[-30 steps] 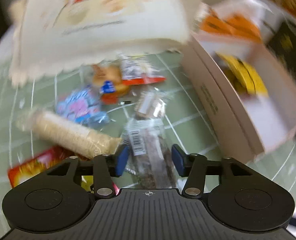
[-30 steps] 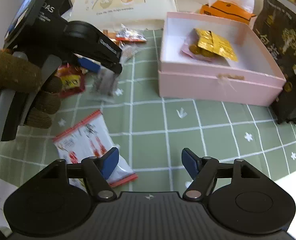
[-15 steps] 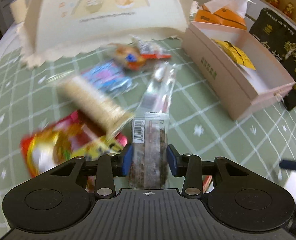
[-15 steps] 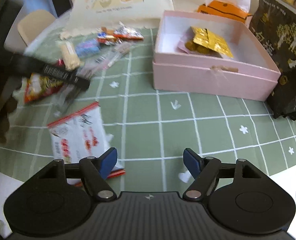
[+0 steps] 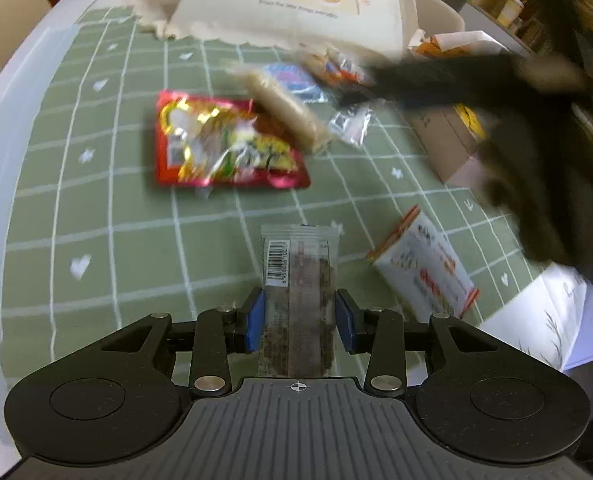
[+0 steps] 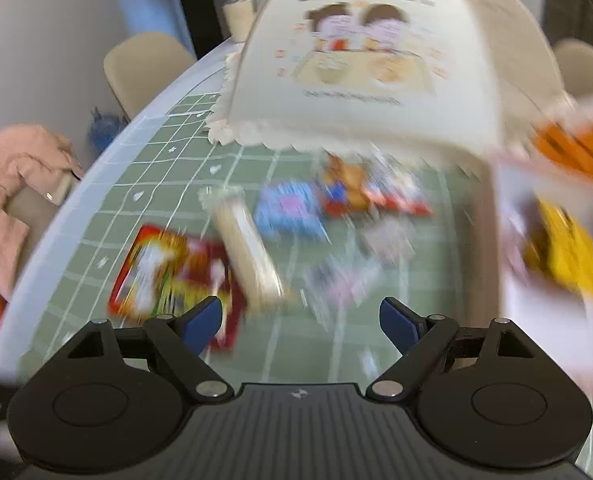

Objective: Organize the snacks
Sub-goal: 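Grasp the clear dark-snack packet with left tool while right grasps the rice-stick packet, then carry both packets into the pink box and open both tools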

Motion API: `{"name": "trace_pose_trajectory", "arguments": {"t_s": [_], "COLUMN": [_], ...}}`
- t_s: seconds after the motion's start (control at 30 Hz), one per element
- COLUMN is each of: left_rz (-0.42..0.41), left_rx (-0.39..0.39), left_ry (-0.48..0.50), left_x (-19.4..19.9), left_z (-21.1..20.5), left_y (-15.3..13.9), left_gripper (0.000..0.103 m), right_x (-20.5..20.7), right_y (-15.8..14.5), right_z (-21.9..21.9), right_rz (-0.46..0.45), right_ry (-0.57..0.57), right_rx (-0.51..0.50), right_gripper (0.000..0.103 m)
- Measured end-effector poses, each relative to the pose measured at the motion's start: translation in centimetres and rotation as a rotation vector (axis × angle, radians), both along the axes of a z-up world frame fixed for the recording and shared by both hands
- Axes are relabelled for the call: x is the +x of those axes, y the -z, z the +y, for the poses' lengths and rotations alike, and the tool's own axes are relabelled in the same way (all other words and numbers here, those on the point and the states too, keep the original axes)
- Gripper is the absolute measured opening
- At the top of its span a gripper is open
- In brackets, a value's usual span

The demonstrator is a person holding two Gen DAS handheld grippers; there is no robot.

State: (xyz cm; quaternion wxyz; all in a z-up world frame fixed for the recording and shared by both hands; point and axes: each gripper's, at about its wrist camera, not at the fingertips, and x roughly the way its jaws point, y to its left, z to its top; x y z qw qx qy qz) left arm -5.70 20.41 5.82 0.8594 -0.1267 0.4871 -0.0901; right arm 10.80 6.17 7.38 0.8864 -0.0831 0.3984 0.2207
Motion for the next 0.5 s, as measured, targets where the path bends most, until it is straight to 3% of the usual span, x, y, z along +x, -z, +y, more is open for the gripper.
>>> {"name": "trace_pose_trajectory", "arguments": {"t_s": [0.1, 0.2, 0.27, 0.33, 0.5], "left_rz": [-0.002, -0.012, -0.015, -0.015, -0.036], "left_rx": [-0.027, -0.048, -0.058, -0.068, -0.130], "left_ry": [-0.008, -0.014, -0.016, -0.012, 0.043], "left_x": [-1.1, -1.8, -2.4, -2.5, -2.1], "left_z": [0.9, 1.5, 1.8, 2.1, 2.1], "left_y": [0.0, -0.2, -0.2, -0.2, -0.5], "left_gripper": [0.042, 0.042, 0.042, 0.042, 0.042], "right_x": [2.8, 4.4, 4.8, 4.4, -0.4], "right_y": [1.0, 2.5, 3.2, 2.8, -0.3], "right_z": [3.5, 5.5, 5.9, 5.2, 1.2], "right_rz": [0.037, 0.113, 0.156, 0.196, 0.186], "right_ry": [-0.041, -0.054, -0.034, -0.020, 0.012], "right_rx": [-0.008, -0.016, -0.025, -0.001, 0.043], "right_gripper": [0.067, 0.061, 0.037, 0.028, 0.028]}}
